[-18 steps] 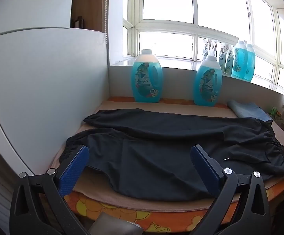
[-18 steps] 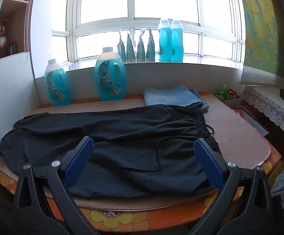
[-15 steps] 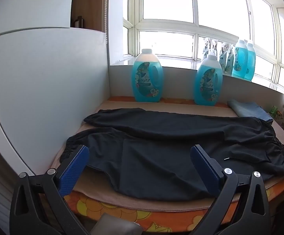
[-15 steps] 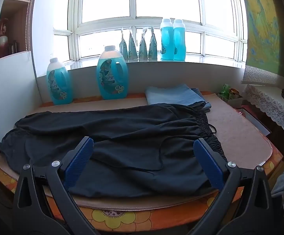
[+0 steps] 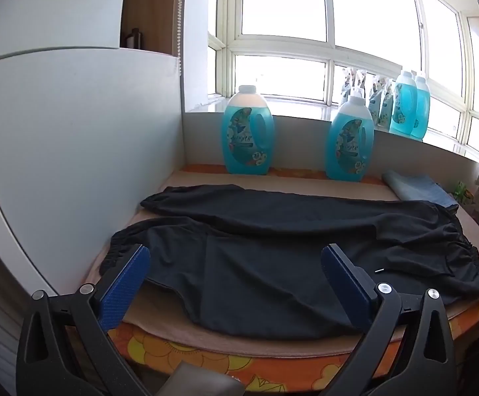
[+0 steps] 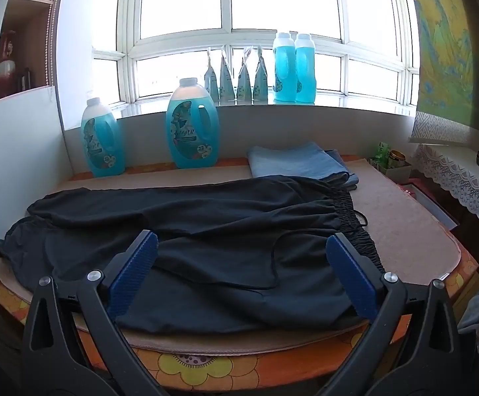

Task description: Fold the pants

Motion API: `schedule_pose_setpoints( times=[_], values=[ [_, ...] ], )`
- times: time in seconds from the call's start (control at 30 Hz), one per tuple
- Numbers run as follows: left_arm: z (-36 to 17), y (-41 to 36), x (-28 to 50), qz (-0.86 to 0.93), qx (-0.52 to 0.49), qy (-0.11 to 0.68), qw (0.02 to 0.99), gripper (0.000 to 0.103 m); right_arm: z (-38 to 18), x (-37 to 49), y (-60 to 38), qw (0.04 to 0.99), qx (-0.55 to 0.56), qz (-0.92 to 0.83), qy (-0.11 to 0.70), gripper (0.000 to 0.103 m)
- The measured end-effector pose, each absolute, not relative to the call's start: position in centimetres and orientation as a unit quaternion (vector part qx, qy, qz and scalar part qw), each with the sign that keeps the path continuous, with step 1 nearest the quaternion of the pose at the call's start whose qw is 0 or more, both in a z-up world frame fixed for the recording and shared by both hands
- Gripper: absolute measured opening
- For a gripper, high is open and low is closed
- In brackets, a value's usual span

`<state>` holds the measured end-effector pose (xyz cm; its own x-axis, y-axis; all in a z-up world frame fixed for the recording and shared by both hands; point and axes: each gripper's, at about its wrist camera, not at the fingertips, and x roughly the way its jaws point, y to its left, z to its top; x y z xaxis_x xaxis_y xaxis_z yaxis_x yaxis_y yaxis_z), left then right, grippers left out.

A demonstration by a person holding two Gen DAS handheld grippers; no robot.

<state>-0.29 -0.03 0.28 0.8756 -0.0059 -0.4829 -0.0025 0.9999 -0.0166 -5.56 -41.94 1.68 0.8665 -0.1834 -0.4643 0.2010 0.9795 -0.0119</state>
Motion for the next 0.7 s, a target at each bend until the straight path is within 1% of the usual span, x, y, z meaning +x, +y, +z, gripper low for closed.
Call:
schedule_pose_setpoints(
  times=[0.7],
  values=[
    [0.16,-0.12,0.11,-0.004,-0.009,0.255,0.967,0.103,0.84,-5.19,-41.73,0.965,0.019,-0.087,0.246,0.103]
  ],
)
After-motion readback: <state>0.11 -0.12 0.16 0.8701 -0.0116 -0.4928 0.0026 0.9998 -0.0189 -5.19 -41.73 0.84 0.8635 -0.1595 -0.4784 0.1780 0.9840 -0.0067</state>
